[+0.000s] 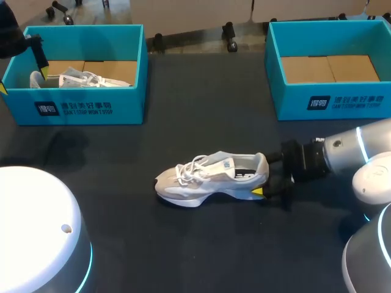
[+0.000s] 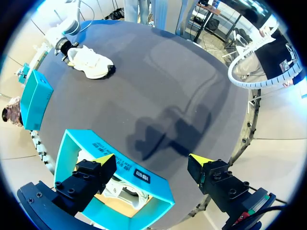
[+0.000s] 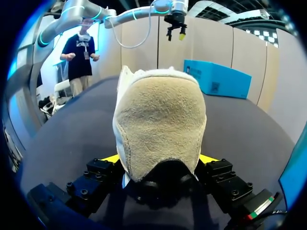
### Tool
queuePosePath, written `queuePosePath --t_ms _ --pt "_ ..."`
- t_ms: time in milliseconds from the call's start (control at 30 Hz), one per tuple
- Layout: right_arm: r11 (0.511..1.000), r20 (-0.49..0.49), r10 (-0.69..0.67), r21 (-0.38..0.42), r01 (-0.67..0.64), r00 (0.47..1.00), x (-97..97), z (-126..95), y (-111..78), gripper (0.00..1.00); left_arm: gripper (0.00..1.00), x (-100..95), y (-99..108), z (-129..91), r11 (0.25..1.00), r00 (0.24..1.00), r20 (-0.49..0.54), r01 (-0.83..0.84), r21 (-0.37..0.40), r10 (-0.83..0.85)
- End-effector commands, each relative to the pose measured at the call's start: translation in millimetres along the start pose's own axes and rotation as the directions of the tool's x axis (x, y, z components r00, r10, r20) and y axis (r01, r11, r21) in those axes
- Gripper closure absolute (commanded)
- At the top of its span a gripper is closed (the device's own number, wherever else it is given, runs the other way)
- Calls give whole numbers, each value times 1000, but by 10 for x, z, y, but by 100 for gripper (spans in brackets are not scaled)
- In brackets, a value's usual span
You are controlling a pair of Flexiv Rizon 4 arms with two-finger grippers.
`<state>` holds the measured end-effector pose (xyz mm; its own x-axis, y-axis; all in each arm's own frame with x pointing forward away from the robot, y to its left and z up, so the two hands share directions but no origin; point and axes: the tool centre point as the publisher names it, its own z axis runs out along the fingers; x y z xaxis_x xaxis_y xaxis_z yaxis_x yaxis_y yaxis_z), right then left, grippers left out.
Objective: Take the shoe out of the shoebox, open the shoe tongue, remove and reinsert the insole, then place the shoe into the shoebox
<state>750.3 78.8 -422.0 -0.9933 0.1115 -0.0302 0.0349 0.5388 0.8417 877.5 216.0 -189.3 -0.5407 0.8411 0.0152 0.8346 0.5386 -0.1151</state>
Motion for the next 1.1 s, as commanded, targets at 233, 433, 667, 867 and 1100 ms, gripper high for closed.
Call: queuePosePath --t_ms 233,433,667,867,1100 --pt "1000 30 1 -1 -1 1000 -12 31 -20 100 0 0 2 -4 1000 1000 -3 0 -1 0" --pt "1000 30 1 -1 -1 1000 -12 31 -20 100 0 0 2 -4 1000 1000 -3 0 -1 0" --pt "1000 30 1 -1 -1 1000 -12 31 -20 100 0 0 2 -4 1000 1000 -3 0 -1 0" --pt "1000 30 1 -1 -1 1000 -12 31 -20 100 0 0 2 -4 1000 1000 -3 0 -1 0" --pt "1000 30 1 -1 -1 1000 -12 31 -20 100 0 -19 -5 1 998 998 -18 55 27 -54"
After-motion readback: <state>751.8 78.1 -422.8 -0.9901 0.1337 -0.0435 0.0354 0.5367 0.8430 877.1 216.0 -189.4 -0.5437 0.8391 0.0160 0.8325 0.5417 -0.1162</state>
